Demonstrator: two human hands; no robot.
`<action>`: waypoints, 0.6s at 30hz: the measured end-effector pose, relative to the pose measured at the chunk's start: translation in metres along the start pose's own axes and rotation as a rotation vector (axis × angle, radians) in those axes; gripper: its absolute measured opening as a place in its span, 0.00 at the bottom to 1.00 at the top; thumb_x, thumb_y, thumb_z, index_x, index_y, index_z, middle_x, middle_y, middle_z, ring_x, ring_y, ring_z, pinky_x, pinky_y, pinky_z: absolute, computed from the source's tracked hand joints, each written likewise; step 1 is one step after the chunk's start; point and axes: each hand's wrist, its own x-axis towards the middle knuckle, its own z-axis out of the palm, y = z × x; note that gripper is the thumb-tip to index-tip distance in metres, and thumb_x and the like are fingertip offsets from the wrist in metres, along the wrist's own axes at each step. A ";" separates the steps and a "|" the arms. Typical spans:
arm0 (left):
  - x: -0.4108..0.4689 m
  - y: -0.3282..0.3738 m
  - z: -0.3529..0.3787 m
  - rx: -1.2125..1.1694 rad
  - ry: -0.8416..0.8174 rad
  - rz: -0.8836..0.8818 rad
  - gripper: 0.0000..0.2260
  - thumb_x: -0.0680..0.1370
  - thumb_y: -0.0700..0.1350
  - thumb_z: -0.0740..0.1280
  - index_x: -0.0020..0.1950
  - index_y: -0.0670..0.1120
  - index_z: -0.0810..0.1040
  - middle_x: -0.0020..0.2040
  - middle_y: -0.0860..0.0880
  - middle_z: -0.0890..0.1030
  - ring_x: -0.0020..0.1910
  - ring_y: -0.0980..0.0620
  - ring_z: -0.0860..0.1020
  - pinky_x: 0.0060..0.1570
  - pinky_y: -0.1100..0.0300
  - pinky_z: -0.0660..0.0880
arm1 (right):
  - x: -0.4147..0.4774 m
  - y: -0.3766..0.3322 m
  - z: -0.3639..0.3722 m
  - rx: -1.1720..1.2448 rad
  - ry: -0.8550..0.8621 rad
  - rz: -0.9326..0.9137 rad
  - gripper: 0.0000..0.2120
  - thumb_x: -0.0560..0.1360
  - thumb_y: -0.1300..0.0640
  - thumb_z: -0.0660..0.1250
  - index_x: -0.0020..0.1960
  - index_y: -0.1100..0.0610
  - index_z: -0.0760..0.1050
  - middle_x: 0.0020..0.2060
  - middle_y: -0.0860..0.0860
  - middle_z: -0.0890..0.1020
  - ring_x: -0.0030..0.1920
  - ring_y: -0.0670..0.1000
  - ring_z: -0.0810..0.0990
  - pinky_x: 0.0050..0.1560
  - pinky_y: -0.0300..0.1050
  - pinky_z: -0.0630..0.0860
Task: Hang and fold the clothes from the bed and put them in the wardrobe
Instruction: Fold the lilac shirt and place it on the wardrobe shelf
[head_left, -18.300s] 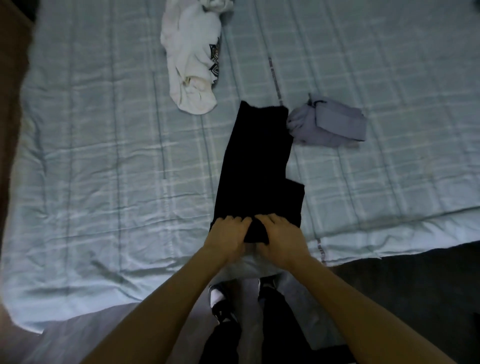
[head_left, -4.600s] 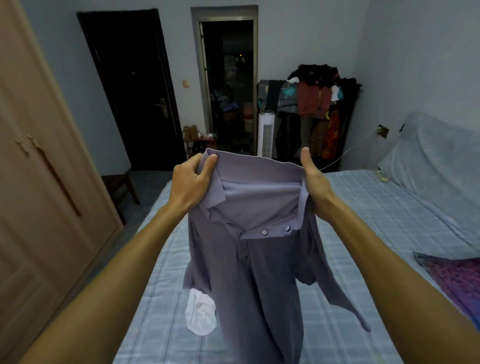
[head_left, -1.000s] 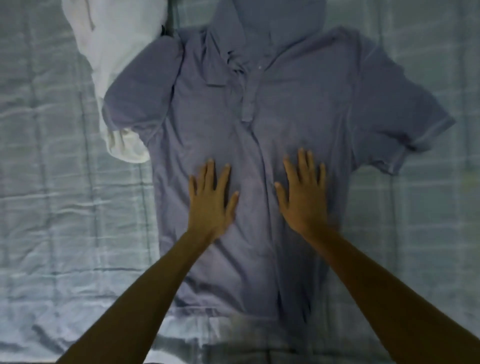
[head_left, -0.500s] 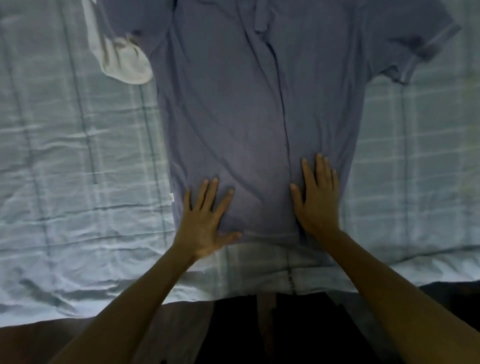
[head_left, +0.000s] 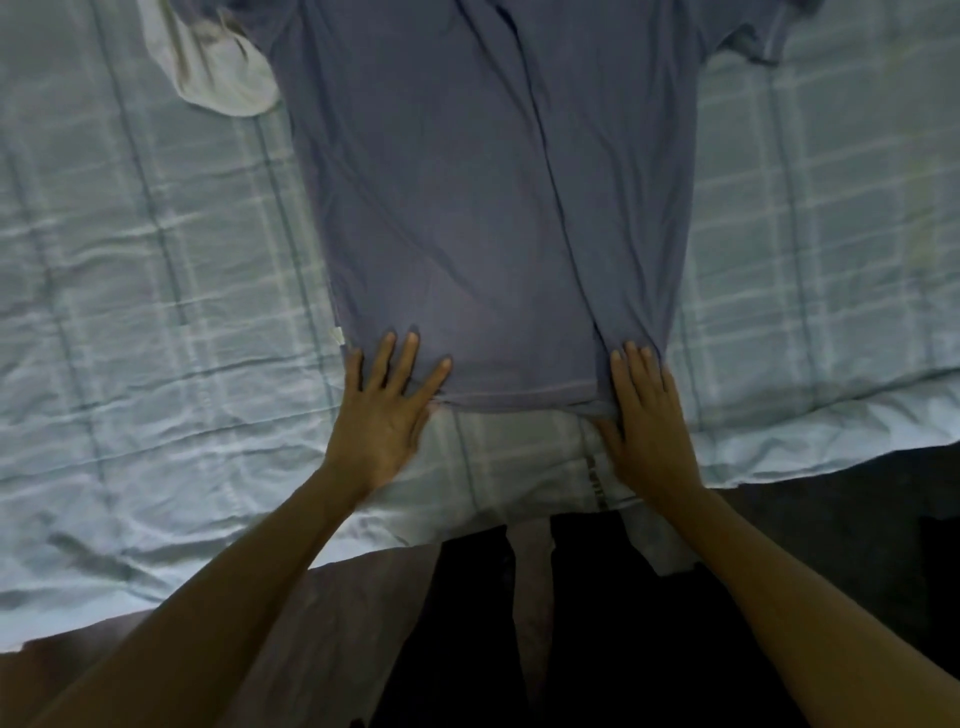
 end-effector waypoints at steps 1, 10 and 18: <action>0.000 0.000 0.000 -0.005 -0.002 -0.010 0.23 0.81 0.53 0.53 0.76 0.50 0.61 0.76 0.40 0.59 0.75 0.37 0.55 0.71 0.38 0.48 | 0.001 0.000 0.001 0.008 0.022 -0.003 0.30 0.75 0.57 0.57 0.75 0.61 0.54 0.73 0.62 0.61 0.74 0.60 0.54 0.72 0.56 0.52; -0.060 -0.034 -0.013 -0.068 0.027 -0.100 0.21 0.77 0.48 0.59 0.67 0.40 0.72 0.67 0.41 0.74 0.69 0.40 0.67 0.69 0.43 0.56 | -0.005 0.025 -0.021 0.026 0.041 -0.068 0.26 0.69 0.69 0.52 0.66 0.65 0.68 0.62 0.64 0.76 0.66 0.63 0.67 0.58 0.67 0.72; -0.093 -0.043 -0.018 -0.008 -0.062 -0.151 0.27 0.69 0.52 0.74 0.62 0.39 0.77 0.64 0.40 0.76 0.66 0.38 0.70 0.68 0.43 0.57 | -0.031 0.031 -0.051 -0.088 -0.048 0.052 0.33 0.58 0.77 0.69 0.64 0.67 0.73 0.60 0.66 0.76 0.62 0.71 0.72 0.61 0.68 0.67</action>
